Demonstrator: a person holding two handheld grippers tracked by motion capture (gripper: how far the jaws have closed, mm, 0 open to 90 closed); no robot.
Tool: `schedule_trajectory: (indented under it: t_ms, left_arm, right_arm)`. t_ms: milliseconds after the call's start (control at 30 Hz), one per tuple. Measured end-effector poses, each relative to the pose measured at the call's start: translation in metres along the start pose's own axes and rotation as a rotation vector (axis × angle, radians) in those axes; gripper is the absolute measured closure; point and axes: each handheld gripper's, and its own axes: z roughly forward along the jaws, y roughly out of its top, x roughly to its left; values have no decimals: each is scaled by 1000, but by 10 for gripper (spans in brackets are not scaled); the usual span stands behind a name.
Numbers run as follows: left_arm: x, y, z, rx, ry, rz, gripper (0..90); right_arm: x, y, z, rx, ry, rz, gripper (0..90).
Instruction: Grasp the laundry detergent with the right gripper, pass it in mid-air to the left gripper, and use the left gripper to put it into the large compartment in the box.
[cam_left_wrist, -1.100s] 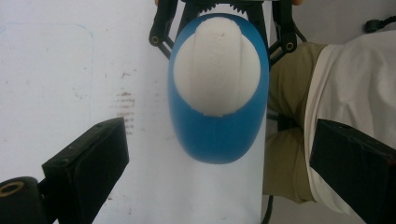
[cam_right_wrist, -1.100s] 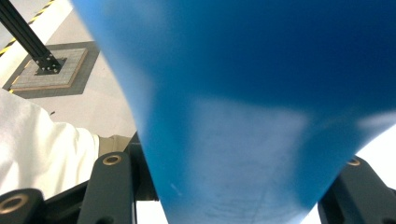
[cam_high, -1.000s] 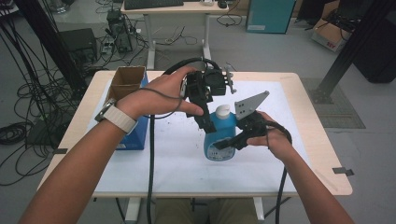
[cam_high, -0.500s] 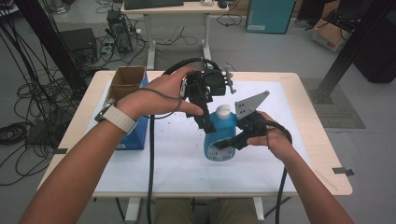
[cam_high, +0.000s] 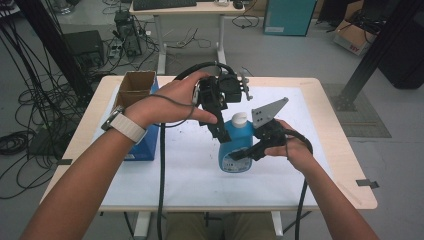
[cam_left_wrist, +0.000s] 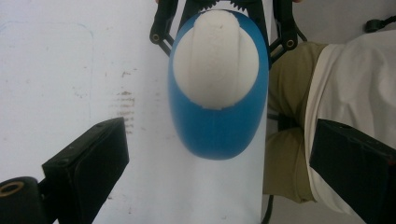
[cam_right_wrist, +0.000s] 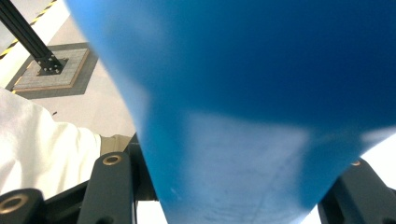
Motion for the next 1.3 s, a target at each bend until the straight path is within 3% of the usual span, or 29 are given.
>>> schedule_trajectory:
  t_ms: [1300]
  left_arm:
    - [0, 3, 3, 10, 2, 5, 52]
  right_arm:
    - [1, 2, 0, 5, 5, -3, 428]
